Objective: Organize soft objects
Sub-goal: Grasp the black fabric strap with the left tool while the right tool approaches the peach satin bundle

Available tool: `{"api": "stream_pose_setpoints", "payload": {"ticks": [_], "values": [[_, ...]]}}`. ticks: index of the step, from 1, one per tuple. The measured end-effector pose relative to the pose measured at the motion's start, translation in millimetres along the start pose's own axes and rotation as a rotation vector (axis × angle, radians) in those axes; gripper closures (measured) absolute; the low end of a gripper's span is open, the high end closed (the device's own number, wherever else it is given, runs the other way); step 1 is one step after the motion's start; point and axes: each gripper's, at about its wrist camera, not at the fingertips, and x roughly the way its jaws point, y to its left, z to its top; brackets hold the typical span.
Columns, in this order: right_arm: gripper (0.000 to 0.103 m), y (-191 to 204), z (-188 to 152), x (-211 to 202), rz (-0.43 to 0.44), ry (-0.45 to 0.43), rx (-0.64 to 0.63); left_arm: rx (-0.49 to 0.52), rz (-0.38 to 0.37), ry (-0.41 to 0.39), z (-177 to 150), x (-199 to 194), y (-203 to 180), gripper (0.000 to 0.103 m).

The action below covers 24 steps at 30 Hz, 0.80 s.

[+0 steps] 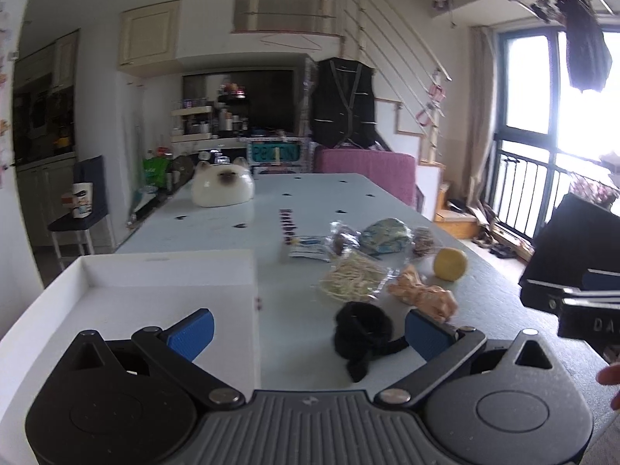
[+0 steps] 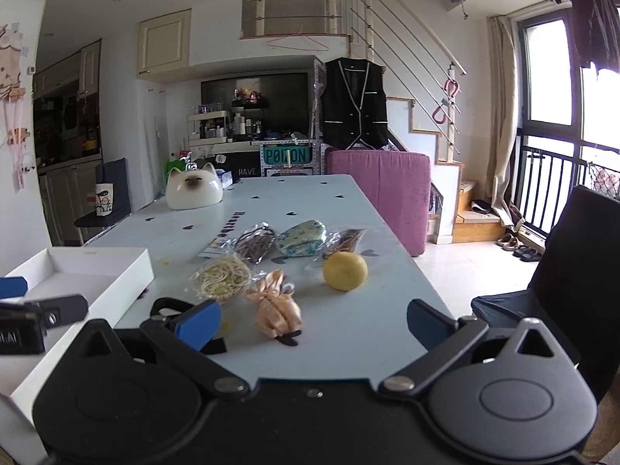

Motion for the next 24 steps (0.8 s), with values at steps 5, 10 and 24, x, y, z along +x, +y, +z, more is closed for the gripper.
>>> {"api": "stream_pose_setpoints", "payload": {"ticks": [5,10,24], "values": [[0.0,-11.7,4.1,13.5,-0.008,-0.002,0.028,0.025,-0.055,0.014,3.0,17.3,-19.6,0.0],[0.0,-19.2,9.5,32.5,0.016,0.008,0.048,0.021,-0.116,0.026,3.4,38.1,-34.2,0.0],[0.007,-33.3,34.1,103.7,0.209,0.106,-0.001,0.03,-0.075,0.145,-7.1,103.7,-59.0,0.019]]}}
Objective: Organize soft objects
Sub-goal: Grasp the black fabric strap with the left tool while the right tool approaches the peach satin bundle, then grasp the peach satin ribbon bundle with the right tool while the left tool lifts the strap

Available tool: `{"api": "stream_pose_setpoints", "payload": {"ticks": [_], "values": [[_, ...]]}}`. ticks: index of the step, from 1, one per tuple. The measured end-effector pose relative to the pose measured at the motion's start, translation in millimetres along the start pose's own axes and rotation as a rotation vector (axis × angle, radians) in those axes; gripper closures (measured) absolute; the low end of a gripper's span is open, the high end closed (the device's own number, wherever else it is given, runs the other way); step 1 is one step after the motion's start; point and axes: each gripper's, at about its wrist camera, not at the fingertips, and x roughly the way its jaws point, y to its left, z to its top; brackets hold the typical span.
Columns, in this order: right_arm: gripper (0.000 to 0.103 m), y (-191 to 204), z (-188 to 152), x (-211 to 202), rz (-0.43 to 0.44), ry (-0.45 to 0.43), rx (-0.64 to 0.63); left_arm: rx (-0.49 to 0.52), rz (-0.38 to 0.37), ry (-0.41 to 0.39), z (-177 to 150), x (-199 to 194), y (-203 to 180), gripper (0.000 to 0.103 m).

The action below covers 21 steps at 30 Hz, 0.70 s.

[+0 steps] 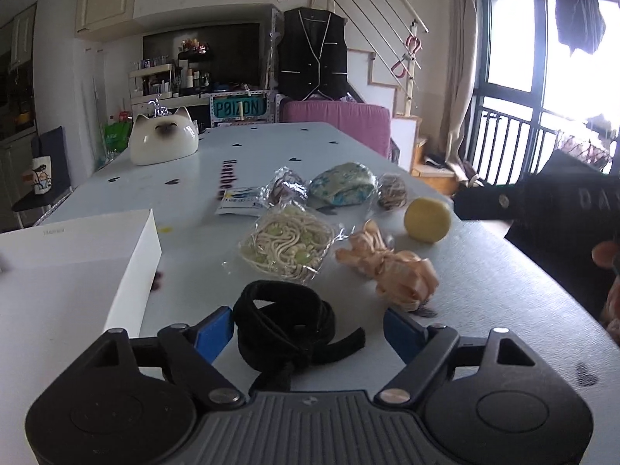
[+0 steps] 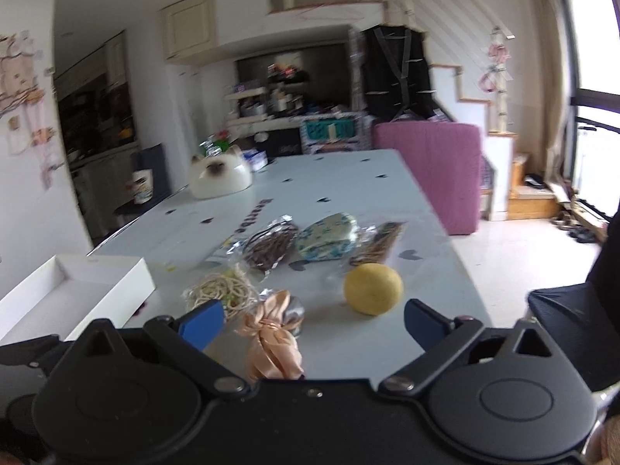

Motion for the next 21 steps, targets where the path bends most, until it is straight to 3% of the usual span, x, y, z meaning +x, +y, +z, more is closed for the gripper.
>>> {"api": "stream_pose_setpoints", "payload": {"ticks": [4,9,14,21], "values": [[0.011,-2.4,8.1,21.8,0.072,0.054,-0.011,0.027,0.027,0.015,-2.7,9.4,-2.0,0.019],[0.015,0.1,5.2,45.3,0.117,0.108,0.002,0.013,0.037,0.047,-4.2,20.1,-0.3,0.028],[0.024,3.0,-1.4,56.1,0.13,0.152,0.019,-0.021,0.035,0.053,-2.8,23.3,5.9,0.048],[0.034,12.1,-10.8,63.9,0.14,0.219,-0.019,-0.036,0.012,0.053,-2.8,22.0,8.6,0.066]]}}
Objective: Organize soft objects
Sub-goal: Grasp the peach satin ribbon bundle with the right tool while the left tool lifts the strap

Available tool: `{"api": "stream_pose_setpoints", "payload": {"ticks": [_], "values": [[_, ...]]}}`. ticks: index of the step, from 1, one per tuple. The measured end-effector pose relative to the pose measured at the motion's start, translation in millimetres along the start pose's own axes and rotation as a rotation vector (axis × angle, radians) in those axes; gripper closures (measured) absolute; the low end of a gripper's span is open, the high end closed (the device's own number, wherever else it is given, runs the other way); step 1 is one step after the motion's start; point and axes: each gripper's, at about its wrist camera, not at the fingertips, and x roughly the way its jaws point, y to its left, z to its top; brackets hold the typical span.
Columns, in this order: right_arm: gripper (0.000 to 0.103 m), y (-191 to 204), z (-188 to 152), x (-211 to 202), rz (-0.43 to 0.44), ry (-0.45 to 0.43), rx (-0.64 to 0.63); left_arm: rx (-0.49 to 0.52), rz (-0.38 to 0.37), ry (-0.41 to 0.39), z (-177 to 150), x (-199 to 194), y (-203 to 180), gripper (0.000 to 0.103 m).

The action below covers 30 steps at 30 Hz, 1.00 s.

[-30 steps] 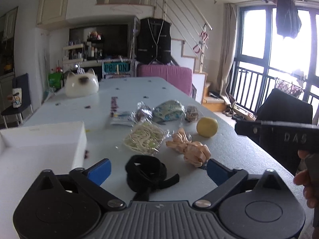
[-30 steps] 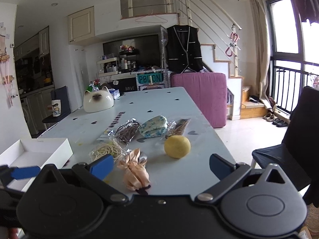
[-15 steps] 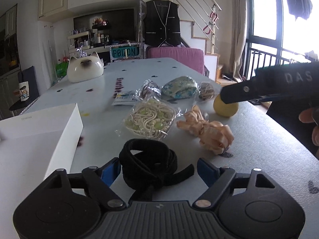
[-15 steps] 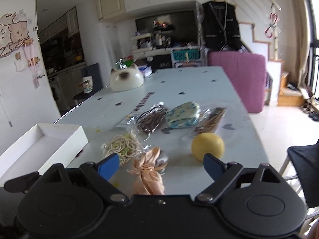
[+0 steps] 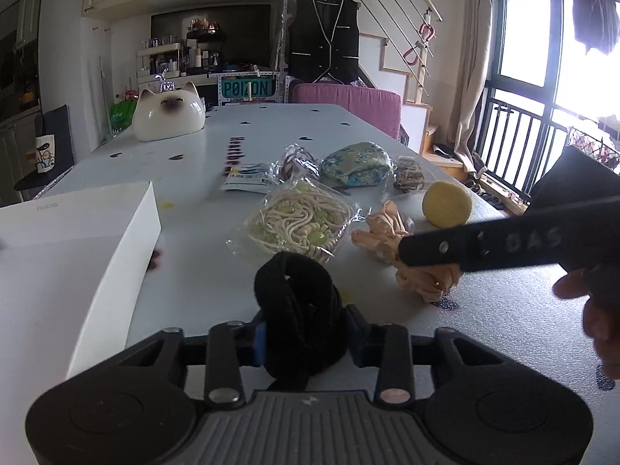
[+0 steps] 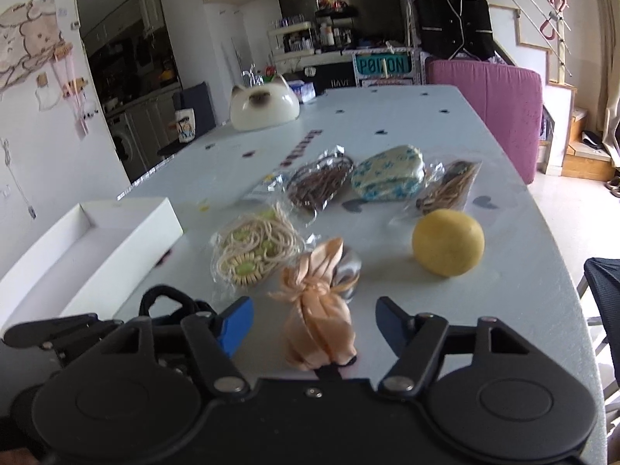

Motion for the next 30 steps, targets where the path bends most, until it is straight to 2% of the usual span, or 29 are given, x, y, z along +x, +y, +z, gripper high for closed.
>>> {"api": "stream_pose_setpoints", "payload": {"ticks": [5,7,12,22,30], "values": [[0.048,-0.2,-4.7,8.6,-0.011,0.04,0.006,-0.024,-0.016,0.007,-1.2,-4.3,2.0,0.07],[0.061,0.5,-6.5,10.5,-0.014,0.048,0.004,-0.029,-0.018,0.006,-1.1,-5.9,2.4,0.07],[0.077,3.3,-10.5,6.5,-0.028,0.027,-0.003,-0.035,-0.021,0.002,-1.7,-9.2,2.5,0.07],[0.082,8.4,-14.4,-27.5,-0.055,-0.059,0.022,-0.056,-0.035,-0.05,1.6,-29.1,6.7,0.07],[0.082,31.9,-13.0,-75.5,-0.048,-0.185,0.067,-0.107,-0.059,-0.14,12.2,-68.2,22.3,0.07]]}}
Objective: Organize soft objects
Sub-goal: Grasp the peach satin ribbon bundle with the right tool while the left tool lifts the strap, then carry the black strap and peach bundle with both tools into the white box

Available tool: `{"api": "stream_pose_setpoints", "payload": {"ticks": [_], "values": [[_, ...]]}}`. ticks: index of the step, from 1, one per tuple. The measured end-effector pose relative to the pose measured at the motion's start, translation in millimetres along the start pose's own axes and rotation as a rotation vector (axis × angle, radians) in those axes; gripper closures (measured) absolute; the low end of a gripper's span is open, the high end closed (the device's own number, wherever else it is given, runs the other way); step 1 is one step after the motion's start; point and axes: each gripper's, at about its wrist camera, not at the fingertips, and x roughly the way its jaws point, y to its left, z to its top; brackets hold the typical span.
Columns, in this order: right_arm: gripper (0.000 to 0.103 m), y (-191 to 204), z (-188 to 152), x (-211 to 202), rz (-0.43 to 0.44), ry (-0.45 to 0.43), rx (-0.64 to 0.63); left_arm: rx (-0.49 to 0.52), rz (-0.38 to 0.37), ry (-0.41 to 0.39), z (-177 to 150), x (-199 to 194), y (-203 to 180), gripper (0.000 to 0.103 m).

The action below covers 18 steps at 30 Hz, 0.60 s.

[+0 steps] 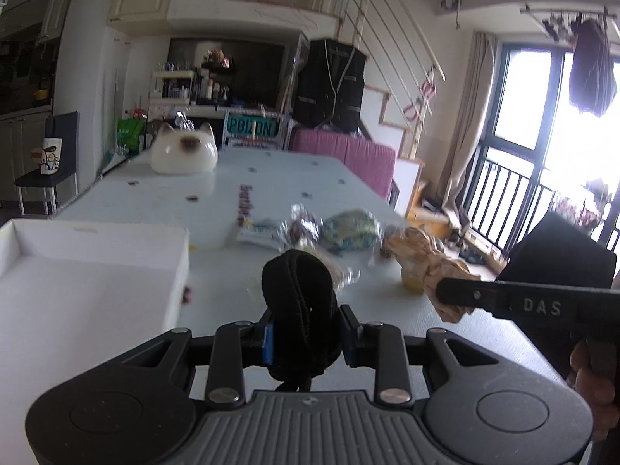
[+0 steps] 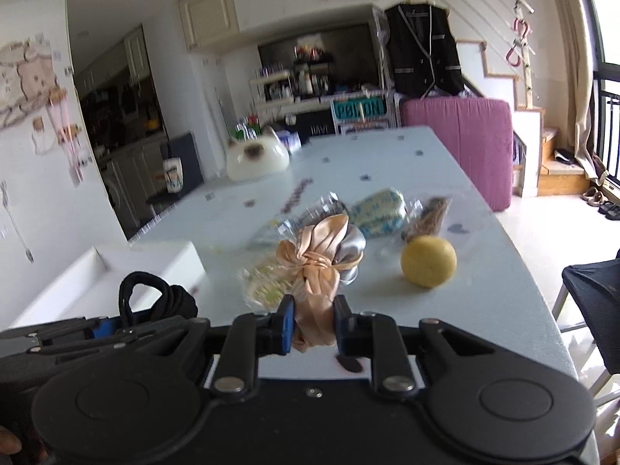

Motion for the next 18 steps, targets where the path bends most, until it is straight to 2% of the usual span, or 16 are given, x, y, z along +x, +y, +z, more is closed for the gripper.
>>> {"api": "stream_pose_setpoints", "payload": {"ticks": [6,13,18], "values": [[0.082,31.8,1.8,-16.1,0.06,-0.041,0.019,-0.022,0.011,-0.067,13.8,-36.6,24.1,0.07],[0.081,79.0,2.2,-8.7,0.134,-0.028,-0.004,-0.062,0.12,-0.107,22.9,-65.7,72.0,0.07],[0.081,112.9,9.7,10.2,0.196,-0.008,-0.009,-0.065,0.173,-0.105,36.3,-77.0,114.1,0.07]]}}
